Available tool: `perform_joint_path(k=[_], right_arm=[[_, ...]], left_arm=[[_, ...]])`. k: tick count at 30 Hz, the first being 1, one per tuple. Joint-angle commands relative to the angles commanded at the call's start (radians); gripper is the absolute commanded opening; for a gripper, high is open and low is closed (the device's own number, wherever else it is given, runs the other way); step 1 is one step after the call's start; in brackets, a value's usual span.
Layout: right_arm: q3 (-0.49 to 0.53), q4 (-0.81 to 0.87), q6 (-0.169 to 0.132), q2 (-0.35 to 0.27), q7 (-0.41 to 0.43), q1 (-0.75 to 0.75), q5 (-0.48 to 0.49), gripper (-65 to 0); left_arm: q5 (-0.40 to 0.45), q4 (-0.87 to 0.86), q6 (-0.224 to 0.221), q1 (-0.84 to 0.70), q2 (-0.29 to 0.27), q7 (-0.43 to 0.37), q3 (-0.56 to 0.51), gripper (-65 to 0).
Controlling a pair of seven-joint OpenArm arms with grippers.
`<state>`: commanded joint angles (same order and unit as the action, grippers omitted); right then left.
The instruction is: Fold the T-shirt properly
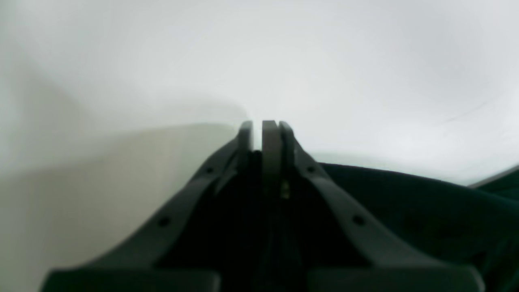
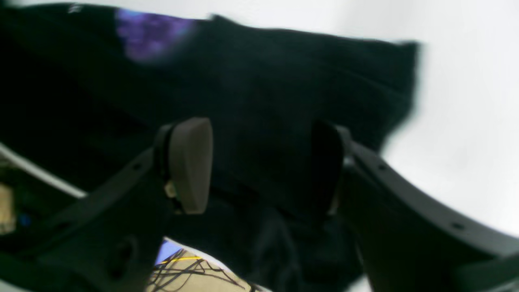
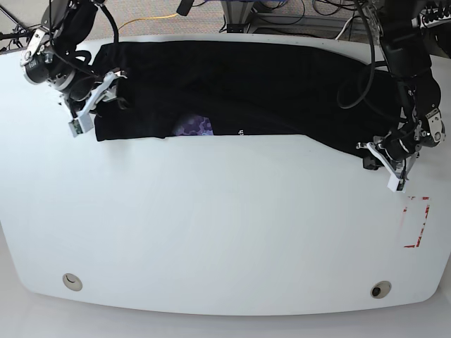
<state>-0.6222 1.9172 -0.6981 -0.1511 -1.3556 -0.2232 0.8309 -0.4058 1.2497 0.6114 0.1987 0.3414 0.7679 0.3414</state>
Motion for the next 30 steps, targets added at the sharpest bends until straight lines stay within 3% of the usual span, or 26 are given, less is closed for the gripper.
perform_joint_path(k=[5,11,16,22,30], right_arm=[[0.005,-0.133,0.0,0.006,0.002,0.04,-0.061,-52.8],[0.005,-0.258,0.0,0.005,0.072,0.068,-0.172,-53.3],[0.006,-0.316,0.0,0.002,0.106,0.074,-0.215,-53.3],[0.006,-0.319,0.0,0.002,0.124,0.072,-0.229,-53.3],[0.006,-0.319,0.0,0.002,0.124,0.074,-0.229,-53.3]], left_arm=[[0.003,0.192,0.0,-0.077,-0.005,-0.002,0.031,-65.0],[0.0,0.362,0.008,-0.167,-0.002,-0.002,0.041,-65.0],[0.006,0.494,0.087,-0.275,0.002,-0.002,0.048,-65.0],[0.006,0.597,0.087,-0.413,-0.002,-0.002,0.126,-64.9],[0.009,0.568,0.087,-0.509,0.031,-0.003,0.176,-64.6]])
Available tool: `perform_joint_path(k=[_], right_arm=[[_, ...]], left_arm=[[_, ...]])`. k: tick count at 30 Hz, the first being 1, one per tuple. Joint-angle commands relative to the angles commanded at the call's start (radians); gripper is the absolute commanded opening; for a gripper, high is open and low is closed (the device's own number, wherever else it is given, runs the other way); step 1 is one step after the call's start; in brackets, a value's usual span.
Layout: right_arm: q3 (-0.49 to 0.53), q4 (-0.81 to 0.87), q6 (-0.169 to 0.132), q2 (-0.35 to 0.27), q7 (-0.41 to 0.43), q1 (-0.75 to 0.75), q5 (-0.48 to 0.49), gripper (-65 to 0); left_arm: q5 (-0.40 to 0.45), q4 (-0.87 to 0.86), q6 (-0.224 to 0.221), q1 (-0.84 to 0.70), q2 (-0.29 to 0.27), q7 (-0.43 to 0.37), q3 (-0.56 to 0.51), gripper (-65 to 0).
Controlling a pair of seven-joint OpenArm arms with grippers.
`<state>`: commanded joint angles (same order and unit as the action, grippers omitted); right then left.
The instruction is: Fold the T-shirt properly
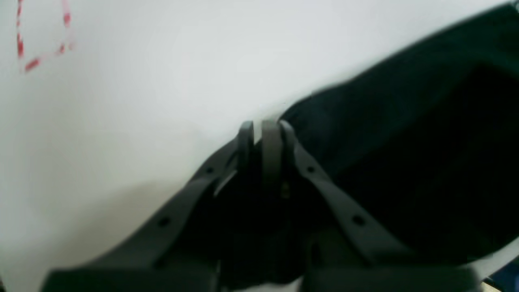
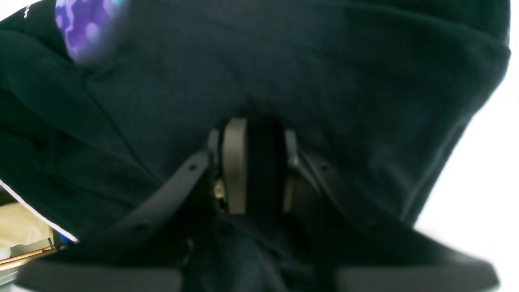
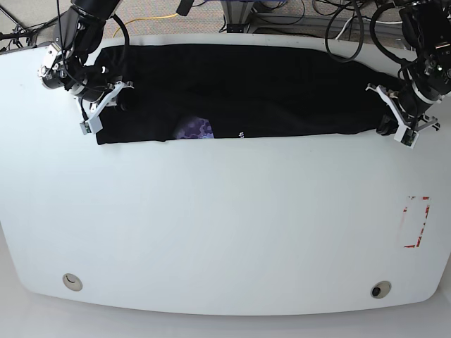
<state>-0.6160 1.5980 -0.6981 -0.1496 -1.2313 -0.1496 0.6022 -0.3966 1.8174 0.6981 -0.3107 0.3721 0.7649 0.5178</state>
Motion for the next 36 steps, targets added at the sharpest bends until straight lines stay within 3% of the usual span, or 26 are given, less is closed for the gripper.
perform_joint_path(k=[4,7,11,13,18,22,25,27,31,36], right_arm=[[0.0,0.0,0.0,0.0,0.0,-0.008,-0.002,-53.3],[0.0,0.0,0.0,0.0,0.002,0.0,-0.002,-53.3],[0.0,0.002,0.0,0.0,0.002,-0.003,-0.002,-53.3],[0.0,0.0,0.0,0.0,0.002,-0.002,-0.002,-53.3],[0.0,0.002,0.0,0.002,0.002,0.002,-0.002,-53.3],[0.0,0.0,0.0,0.002,0.002,0.002,-0.002,-53.3],[0.0,0.0,0.0,0.002,0.002,0.002,-0.002,-53.3],[0.0,0.005,0.0,0.002,0.002,0.002,-0.002,-53.3],[0.0,0.0,0.0,0.002,0.002,0.0,-0.002,-53.3],[0.0,0.003,0.0,0.002,0.002,-0.002,-0.002,-53.3]], left_arm=[[0.04,-0.034,0.0,-0.035,0.031,0.0,-0.003,-62.6],[0.081,-0.069,0.0,-0.034,0.031,0.0,-0.005,-54.3],[0.115,-0.084,0.0,-0.04,0.031,0.0,0.0,-37.8],[0.118,-0.084,0.0,-0.04,0.032,0.003,0.003,-33.7],[0.12,-0.066,0.0,-0.043,0.035,0.011,0.0,-32.8],[0.12,-0.064,0.0,-0.054,0.081,0.101,-0.026,-32.8],[0.107,-0.057,0.0,-0.043,0.089,0.117,-0.026,-32.8],[0.075,-0.044,0.0,-0.041,0.084,0.117,0.021,-32.6],[-0.087,-0.055,0.0,-0.006,0.058,0.13,0.149,-32.5],[-0.095,-0.12,0.0,0.138,0.051,0.282,0.077,-32.5]])
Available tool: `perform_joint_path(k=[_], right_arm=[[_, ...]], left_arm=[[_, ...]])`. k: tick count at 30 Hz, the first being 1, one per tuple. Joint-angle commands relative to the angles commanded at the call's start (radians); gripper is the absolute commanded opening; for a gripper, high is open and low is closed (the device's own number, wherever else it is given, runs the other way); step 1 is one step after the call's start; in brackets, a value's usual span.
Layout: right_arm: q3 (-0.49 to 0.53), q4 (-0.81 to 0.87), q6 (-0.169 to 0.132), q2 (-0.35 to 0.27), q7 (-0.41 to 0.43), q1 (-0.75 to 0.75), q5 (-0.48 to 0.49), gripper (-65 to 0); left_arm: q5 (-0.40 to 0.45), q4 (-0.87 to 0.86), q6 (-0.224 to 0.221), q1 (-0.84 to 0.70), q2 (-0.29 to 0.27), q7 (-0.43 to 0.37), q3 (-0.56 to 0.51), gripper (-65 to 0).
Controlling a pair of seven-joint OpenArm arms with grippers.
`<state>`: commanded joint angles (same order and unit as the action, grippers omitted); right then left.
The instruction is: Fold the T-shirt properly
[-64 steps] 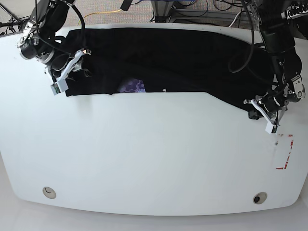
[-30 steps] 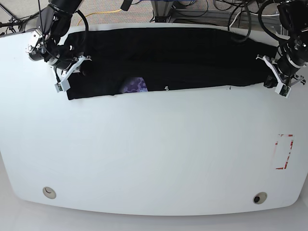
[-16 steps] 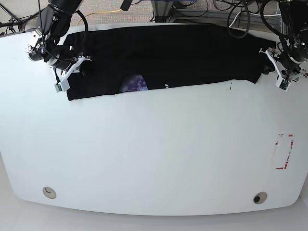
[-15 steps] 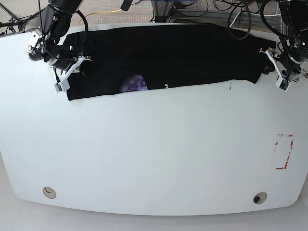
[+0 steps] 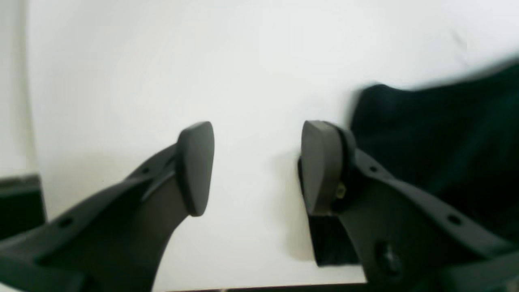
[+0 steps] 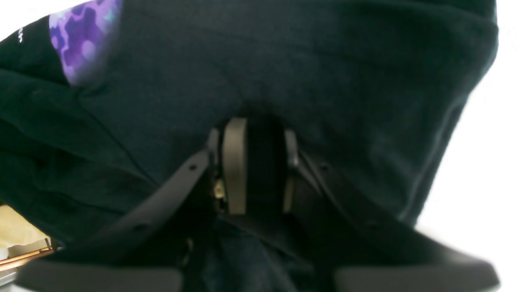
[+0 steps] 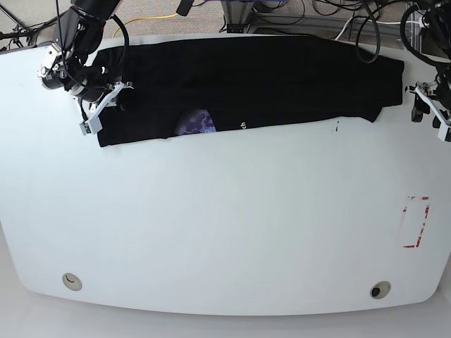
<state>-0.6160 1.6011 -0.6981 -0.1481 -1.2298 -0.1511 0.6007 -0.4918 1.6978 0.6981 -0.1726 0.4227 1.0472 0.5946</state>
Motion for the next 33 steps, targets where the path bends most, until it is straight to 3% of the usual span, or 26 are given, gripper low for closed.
perform_joint_path(k=[8,29,32,33], right_arm=[[0.002,0.0,0.0,0.003,-0.002,0.017,0.0,-53.3],[-0.002,-0.012,0.0,0.0,0.011,0.015,0.0,-53.4],[-0.002,-0.006,0.0,0.002,0.011,0.015,0.002,-53.4],[-0.002,-0.006,0.0,0.002,0.011,0.015,0.002,-53.4]], left_arm=[[-0.002,-0.132,0.0,0.092,-0.021,0.014,-0.138,-32.5],[0.0,-0.245,0.0,0.072,-0.023,0.014,-0.226,-33.5],[0.0,-0.245,0.0,0.072,-0.023,0.014,-0.226,-40.6],[0.0,-0.245,0.0,0.074,-0.023,0.014,-0.226,-46.1]])
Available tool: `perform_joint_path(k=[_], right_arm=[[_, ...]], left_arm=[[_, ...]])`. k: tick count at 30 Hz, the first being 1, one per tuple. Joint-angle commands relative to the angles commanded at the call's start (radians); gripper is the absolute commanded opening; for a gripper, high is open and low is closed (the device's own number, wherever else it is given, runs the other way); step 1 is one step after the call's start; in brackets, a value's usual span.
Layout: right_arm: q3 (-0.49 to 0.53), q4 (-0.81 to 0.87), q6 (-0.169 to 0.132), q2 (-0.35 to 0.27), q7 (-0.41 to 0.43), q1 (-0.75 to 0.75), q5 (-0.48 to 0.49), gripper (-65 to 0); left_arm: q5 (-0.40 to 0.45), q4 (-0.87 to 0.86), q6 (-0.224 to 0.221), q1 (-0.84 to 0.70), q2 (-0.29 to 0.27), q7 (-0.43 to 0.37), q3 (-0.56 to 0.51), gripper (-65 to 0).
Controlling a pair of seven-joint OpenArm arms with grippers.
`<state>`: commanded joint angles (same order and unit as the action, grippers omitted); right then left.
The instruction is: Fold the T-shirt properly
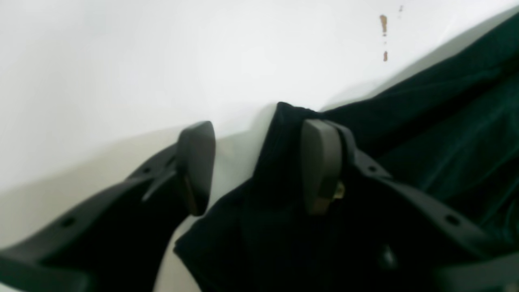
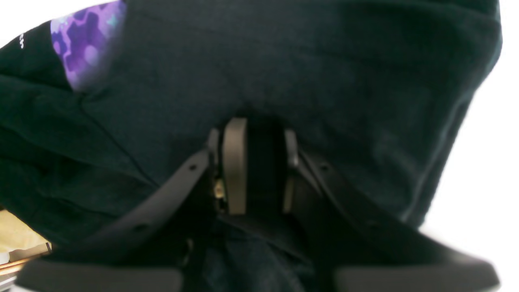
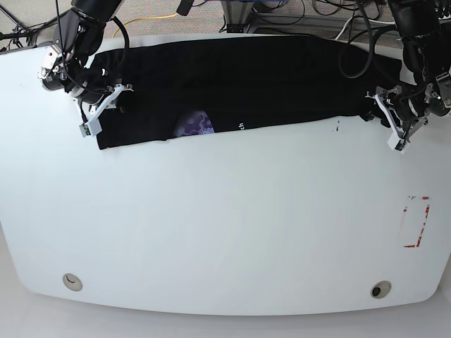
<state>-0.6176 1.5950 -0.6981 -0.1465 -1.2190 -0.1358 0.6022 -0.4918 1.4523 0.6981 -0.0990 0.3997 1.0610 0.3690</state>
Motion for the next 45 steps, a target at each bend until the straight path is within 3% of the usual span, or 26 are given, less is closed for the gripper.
perform_joint_path(k=[2,4,19,37,45], right_arm=[[0.0,-0.003,0.0,0.002,0.0,0.0,0.0,-53.4],[0.0,-0.003,0.0,0.002,0.0,0.0,0.0,-53.4],[0.0,-0.005,0.0,0.002,0.0,0.0,0.0,-53.4],[0.0,-0.005,0.0,0.003,0.0,0.0,-0.002,-53.6],[0.0,-0.006,0.0,0.002,0.0,0.0,-0.002,-53.6]], left_arm=[[-0.002,0.002,0.0,0.0,0.0,0.0,0.005,-59.7],[-0.002,0.008,0.0,0.002,-0.002,-0.002,0.006,-64.9],[-0.002,0.295,0.0,-0.006,-0.025,0.0,0.092,-63.7],[-0.008,0.499,0.0,-0.233,-0.023,0.002,0.1,-63.7],[0.0,0.486,0.0,-0.344,-0.028,0.002,0.249,-63.9]])
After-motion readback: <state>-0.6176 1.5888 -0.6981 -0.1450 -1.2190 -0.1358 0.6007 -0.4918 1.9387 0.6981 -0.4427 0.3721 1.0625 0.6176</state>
